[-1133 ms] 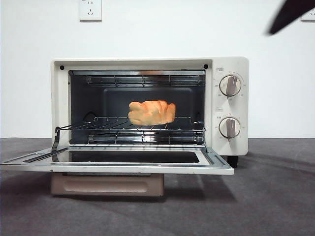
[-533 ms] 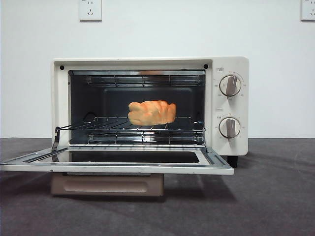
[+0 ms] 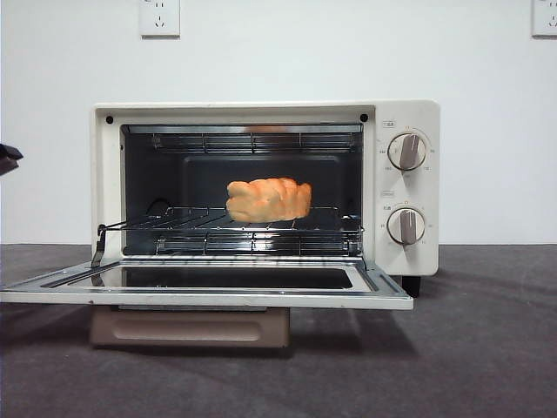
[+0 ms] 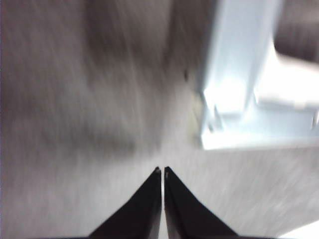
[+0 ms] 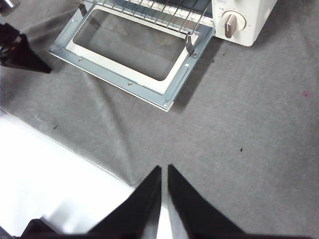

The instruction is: The left arm flap open the oven, the right arm pick bread and place it into oven, the left arm flap close the oven

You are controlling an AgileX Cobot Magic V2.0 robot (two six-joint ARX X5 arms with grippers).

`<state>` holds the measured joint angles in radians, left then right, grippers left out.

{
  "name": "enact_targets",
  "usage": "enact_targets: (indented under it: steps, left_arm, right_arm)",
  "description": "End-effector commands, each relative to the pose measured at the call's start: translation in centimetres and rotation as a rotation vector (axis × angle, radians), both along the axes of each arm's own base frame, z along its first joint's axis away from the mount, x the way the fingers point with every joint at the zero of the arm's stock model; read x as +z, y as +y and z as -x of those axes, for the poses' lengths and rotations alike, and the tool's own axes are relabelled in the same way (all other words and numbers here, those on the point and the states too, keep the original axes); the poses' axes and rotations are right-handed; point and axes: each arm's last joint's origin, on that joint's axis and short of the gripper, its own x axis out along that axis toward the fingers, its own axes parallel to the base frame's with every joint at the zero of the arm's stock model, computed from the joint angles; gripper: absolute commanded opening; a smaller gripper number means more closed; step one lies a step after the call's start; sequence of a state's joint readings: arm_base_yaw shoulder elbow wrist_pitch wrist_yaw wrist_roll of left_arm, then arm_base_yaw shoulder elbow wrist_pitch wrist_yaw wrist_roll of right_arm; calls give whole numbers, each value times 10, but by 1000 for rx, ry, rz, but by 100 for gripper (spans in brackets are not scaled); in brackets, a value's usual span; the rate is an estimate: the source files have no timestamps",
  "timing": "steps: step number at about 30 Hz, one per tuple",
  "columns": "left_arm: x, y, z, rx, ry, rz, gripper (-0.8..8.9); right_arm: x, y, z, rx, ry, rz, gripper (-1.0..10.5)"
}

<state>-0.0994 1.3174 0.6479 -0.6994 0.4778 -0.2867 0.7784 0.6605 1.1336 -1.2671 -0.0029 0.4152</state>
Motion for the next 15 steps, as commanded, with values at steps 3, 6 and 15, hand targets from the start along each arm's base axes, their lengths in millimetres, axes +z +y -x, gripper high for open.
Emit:
enact_targets:
  steps: [3, 6, 15]
  left_arm:
    - [-9, 7, -12, 42, 10, 77, 16]
    - [-17, 11, -16, 59, 36, 74, 16]
    - [-29, 20, -26, 106, 40, 146, 16]
  right_arm:
    - [3, 1, 0, 10, -16, -8, 18]
    - [4, 2, -1, 10, -25, -17, 18]
    - [6, 3, -2, 2, -41, -46, 18]
